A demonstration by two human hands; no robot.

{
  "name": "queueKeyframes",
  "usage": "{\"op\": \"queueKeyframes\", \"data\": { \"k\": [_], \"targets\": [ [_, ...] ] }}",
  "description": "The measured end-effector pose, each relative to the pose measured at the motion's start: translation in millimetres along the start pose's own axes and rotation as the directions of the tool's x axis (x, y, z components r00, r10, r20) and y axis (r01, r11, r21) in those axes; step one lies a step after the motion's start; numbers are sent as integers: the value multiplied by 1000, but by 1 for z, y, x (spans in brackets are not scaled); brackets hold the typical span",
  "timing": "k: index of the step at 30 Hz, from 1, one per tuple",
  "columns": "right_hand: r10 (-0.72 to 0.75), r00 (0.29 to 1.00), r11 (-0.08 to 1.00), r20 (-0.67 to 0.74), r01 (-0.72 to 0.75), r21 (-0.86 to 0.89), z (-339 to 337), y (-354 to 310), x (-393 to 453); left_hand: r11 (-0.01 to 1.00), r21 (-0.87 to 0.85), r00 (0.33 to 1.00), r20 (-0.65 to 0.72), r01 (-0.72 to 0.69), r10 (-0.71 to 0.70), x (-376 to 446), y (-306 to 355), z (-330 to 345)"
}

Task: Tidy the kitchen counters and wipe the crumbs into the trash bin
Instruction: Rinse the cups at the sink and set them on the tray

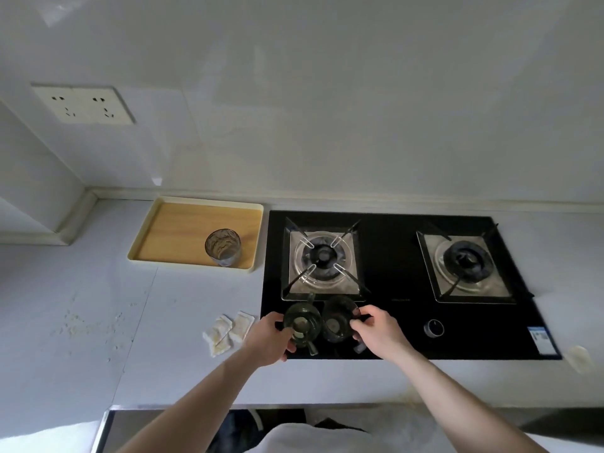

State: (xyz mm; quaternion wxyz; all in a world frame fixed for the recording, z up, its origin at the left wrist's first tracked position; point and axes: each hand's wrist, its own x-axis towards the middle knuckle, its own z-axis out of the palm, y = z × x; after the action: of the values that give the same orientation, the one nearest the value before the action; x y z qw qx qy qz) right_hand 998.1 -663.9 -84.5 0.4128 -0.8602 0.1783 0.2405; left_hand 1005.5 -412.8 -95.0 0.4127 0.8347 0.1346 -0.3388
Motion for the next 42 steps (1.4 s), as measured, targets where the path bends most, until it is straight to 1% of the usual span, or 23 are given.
{"op": "queueKeyframes", "data": {
  "k": [5, 9, 12, 16, 19, 23, 28, 31, 35, 42],
  "targets": [
    [-36, 999, 999, -4, 36, -28, 4, 0, -2, 1000, -13, 993, -121, 7, -9, -6, 0, -2],
    [-75, 997, 997, 30, 74, 16, 8, -3, 1, 999, -33, 972, -233, -24, 16, -28, -12, -22],
    [-107, 993, 993, 59, 103, 61, 18, -14, 2, 997, -73, 966, -258, -18, -1, -43, -27, -50],
    [-145, 984, 986, 106, 135, 100, 37, -40, 0, 997, -76, 935, -355, -18, -10, -54, -38, -98],
    [-154, 977, 985, 144, 141, 96, 55, -60, -1, 992, -127, 917, -396, -11, -41, -59, -47, -131],
    [-158, 978, 984, 139, 144, 107, 80, -79, -5, 972, -235, 906, -412, -3, -97, -64, -71, -171],
    [-116, 988, 986, 99, 103, 133, 113, -90, -18, 964, -265, 898, -417, 28, -141, -48, -106, -220],
    [-84, 995, 987, 62, 74, 145, 130, -99, -33, 967, -253, 902, -409, 37, -141, -30, -118, -254],
    [-61, 998, 984, 11, 58, 167, 143, -120, -52, 974, -219, 909, -394, 53, -138, 1, -123, -295],
    [-22, 1000, 966, 5, 20, 258, 159, -153, -69, 951, -305, 926, -348, 39, -149, 58, -112, -337]
  ]
}}
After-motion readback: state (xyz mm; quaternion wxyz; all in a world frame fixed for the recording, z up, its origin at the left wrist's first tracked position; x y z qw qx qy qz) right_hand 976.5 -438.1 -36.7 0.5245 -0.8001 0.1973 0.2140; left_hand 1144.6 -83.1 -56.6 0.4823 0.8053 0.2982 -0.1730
